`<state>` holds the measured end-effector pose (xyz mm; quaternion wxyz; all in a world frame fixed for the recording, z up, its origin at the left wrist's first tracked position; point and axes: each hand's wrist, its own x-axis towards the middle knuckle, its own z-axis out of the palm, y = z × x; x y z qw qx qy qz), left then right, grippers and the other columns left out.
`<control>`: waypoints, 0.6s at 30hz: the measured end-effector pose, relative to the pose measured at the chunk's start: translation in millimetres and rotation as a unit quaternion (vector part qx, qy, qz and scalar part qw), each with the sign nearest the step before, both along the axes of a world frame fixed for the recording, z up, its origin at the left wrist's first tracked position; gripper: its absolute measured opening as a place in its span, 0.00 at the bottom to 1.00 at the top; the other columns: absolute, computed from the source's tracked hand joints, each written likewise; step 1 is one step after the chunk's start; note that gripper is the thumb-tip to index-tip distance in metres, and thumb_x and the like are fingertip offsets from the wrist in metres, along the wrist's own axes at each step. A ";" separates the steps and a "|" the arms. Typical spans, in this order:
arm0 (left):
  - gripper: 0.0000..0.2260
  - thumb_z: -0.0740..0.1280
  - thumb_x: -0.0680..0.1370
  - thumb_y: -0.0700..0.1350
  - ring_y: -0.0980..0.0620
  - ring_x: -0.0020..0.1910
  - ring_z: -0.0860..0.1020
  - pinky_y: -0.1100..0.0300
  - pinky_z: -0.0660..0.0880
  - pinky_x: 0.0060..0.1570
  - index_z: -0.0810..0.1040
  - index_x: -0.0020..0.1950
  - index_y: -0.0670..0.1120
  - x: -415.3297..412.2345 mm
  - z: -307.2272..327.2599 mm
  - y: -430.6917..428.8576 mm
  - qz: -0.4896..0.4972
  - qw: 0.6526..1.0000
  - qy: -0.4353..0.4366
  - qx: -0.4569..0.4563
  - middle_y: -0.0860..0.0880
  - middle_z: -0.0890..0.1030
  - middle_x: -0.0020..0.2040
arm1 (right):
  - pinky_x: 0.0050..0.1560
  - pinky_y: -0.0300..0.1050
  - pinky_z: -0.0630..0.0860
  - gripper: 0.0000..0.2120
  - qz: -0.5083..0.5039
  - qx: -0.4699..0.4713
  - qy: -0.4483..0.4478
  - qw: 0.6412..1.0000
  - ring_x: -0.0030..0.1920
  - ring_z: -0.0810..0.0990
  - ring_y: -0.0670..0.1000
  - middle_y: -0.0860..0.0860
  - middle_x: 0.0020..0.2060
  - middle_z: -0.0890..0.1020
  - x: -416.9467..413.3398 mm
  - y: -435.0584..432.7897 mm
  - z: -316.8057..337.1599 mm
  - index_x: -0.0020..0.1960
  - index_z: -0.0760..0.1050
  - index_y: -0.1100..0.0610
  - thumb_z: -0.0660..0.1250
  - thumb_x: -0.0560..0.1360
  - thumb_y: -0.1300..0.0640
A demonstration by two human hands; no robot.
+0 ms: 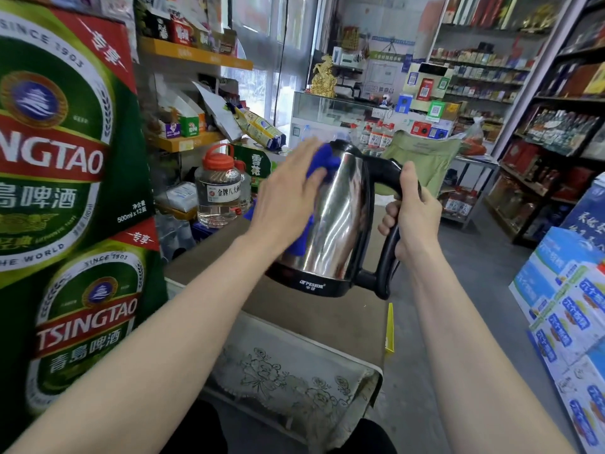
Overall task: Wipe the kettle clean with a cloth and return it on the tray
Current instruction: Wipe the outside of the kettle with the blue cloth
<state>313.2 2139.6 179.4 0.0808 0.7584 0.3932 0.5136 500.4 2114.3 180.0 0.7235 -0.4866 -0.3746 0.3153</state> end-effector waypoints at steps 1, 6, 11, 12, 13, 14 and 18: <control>0.17 0.57 0.84 0.49 0.50 0.66 0.75 0.52 0.70 0.67 0.71 0.72 0.48 -5.6 5.6 7.2 0.004 0.998 -0.037 -0.050 0.49 0.77 0.68 | 0.22 0.41 0.63 0.22 0.005 0.003 -0.007 1.000 0.22 0.64 0.50 0.50 0.24 0.65 -1.1 -2.1 0.9 0.41 0.66 0.55 0.68 0.78 0.39; 0.11 0.55 0.84 0.51 0.54 0.41 0.76 0.60 0.67 0.39 0.73 0.47 0.51 -27.9 -12.4 11.9 0.017 0.961 -0.181 -0.207 0.52 0.78 0.42 | 0.25 0.45 0.63 0.22 -0.002 0.034 -0.058 0.998 0.23 0.63 0.54 0.51 0.23 0.65 -6.5 -3.2 2.1 0.38 0.67 0.55 0.68 0.77 0.39; 0.20 0.61 0.83 0.45 0.56 0.75 0.65 0.62 0.59 0.72 0.67 0.76 0.48 -10.1 -31.6 -18.8 0.040 0.996 -0.081 -0.010 0.52 0.66 0.77 | 0.38 0.55 0.66 0.26 -0.055 0.008 -0.098 0.994 0.34 0.66 0.58 0.56 0.31 0.68 -18.0 0.1 -0.9 0.35 0.69 0.50 0.69 0.69 0.29; 0.21 0.62 0.82 0.43 0.53 0.76 0.64 0.60 0.59 0.73 0.68 0.76 0.47 -5.7 -30.2 -18.1 0.038 0.998 -0.052 0.026 0.51 0.66 0.77 | 0.38 0.55 0.67 0.25 -0.060 0.002 -0.103 0.993 0.33 0.67 0.57 0.56 0.31 0.69 -20.9 -0.1 -2.2 0.33 0.69 0.49 0.69 0.69 0.28; 0.21 0.63 0.81 0.42 0.51 0.76 0.65 0.58 0.60 0.74 0.69 0.75 0.45 -1.5 -26.4 -17.8 0.034 0.998 -0.022 0.057 0.49 0.67 0.77 | 0.36 0.56 0.69 0.26 -0.063 -0.007 -0.113 0.992 0.32 0.69 0.57 0.55 0.30 0.71 -24.3 -0.7 -3.7 0.32 0.70 0.49 0.68 0.68 0.27; 0.21 0.64 0.81 0.41 0.48 0.75 0.67 0.56 0.61 0.74 0.70 0.74 0.43 2.9 -23.0 -15.0 0.032 0.996 0.006 0.084 0.47 0.69 0.75 | 0.35 0.58 0.70 0.26 -0.069 -0.014 -0.130 0.989 0.31 0.70 0.57 0.53 0.29 0.72 -27.1 -0.3 -6.0 0.32 0.72 0.49 0.68 0.69 0.27; 0.20 0.66 0.79 0.41 0.42 0.71 0.72 0.48 0.66 0.72 0.74 0.70 0.38 18.7 -19.4 -3.7 0.070 0.982 0.084 0.156 0.41 0.76 0.70 | 0.38 0.60 0.74 0.21 -0.102 0.014 -0.157 0.982 0.33 0.73 0.56 0.49 0.28 0.74 -40.7 -1.1 -14.5 0.28 0.72 0.43 0.69 0.70 0.31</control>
